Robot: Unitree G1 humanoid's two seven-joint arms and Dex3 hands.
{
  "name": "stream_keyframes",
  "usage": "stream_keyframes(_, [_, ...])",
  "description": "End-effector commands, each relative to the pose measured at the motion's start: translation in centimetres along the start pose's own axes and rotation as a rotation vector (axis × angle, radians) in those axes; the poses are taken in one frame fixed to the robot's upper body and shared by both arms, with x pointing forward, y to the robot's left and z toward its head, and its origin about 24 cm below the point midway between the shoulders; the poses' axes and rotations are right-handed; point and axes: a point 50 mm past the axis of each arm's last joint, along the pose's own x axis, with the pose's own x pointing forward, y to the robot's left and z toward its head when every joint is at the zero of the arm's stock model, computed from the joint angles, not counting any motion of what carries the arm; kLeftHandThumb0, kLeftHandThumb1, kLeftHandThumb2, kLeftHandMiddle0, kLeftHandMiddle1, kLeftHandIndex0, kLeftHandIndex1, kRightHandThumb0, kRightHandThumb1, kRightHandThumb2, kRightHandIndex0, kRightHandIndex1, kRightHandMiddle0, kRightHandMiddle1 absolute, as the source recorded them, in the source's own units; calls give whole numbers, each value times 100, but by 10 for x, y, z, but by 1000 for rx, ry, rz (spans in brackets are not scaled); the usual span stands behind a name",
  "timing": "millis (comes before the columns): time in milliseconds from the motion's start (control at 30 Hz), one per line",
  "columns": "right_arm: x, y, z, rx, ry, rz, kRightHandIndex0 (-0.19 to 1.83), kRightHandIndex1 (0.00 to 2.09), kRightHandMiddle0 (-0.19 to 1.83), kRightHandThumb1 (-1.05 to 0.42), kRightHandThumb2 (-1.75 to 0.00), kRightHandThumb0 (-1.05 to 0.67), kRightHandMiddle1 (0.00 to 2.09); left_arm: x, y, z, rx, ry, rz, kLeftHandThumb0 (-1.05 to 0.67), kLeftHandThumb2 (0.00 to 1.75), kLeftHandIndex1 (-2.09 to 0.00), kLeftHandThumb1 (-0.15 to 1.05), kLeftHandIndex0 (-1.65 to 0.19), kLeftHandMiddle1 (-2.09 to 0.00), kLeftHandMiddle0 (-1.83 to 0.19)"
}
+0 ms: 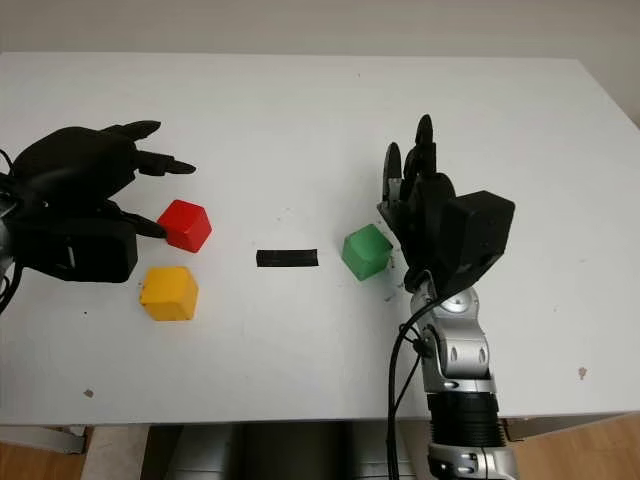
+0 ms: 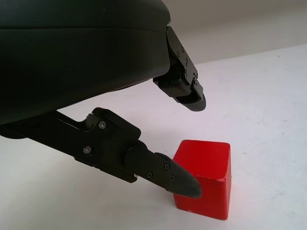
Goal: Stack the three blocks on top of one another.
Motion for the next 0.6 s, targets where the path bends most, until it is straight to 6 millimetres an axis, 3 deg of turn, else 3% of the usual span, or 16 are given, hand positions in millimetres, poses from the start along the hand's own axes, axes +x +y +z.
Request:
stream_keyframes(0, [-2,-2,4,-3,-16,-1,-19,0,-19,-105,-65,-71,0,2,-2,1,-6,-9,4,-54,5,-13,88,-56,-5,-8])
stream_keyframes(567, [-4,-1,3,-3,-16,-7,-19,0,-19,-105,-66,-70,0,10,-5,6,4,1,-59,-53,5,-18,87,-53,-6,-7])
